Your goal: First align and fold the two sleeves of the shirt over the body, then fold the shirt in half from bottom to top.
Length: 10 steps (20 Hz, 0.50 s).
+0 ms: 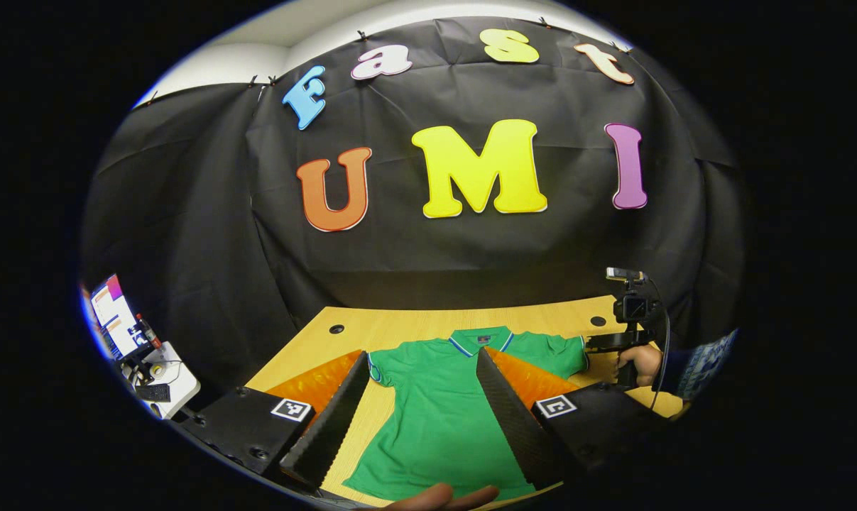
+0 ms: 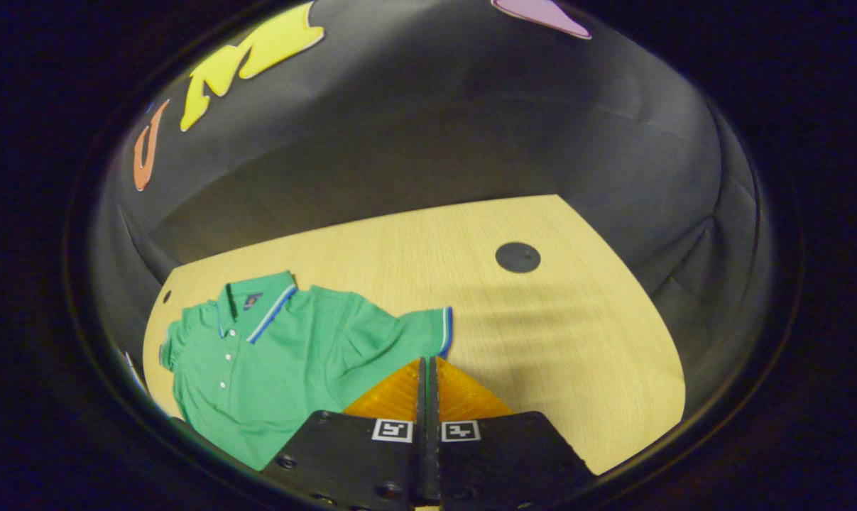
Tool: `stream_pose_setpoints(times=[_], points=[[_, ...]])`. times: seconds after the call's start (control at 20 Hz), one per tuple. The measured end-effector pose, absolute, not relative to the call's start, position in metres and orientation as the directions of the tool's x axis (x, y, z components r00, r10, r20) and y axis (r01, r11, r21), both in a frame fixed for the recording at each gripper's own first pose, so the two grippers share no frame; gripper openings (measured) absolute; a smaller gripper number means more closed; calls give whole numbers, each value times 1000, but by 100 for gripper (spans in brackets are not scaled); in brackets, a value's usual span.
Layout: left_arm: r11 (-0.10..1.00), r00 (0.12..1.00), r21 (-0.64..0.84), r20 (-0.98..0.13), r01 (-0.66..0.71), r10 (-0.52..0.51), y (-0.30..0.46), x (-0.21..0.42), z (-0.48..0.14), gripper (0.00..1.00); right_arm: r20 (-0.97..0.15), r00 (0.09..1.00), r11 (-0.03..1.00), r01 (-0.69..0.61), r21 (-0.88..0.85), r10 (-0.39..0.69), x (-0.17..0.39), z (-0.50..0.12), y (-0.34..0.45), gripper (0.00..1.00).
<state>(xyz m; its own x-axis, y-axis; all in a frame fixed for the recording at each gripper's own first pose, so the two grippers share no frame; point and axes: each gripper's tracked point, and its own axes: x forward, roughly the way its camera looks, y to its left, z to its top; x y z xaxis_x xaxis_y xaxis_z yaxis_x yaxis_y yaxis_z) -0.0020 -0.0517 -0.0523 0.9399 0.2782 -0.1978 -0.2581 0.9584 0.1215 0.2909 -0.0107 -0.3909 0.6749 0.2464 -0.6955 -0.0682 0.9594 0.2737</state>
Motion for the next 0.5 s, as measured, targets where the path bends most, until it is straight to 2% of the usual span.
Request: stream_pose_setpoints(times=[0.05, 0.15, 0.35, 0.4, 0.45, 0.5], points=[[960, 943, 112, -193, -255, 273, -51, -2, -51, 98, -680, 688, 958, -84, 273, 255, 289, -378, -7, 0], [963, 945, 94, -189, -254, 268, -47, -5, -50, 98, -681, 703, 972, -65, 227, 206, 293, -373, -13, 0], [958, 936, 75, -204, -277, 287, -33, -16, -56, 98, -734, 655, 978, -37, 204, 178, 296, -406, -17, 4], [955, 932, 73, -211, -286, 296, -30, -20, -59, 98, -745, 647, 980, -21, 200, 166, 298, -415, -19, 8], [953, 927, 74, -222, -294, 303, -27, -23, -64, 98, -751, 636, 976, -23, 215, 180, 300, -419, -16, 24], [950, 921, 78, -236, -301, 311, -26, -25, -69, 98, -755, 630, 976, -19, 219, 182, 300, -424, -16, 31]])
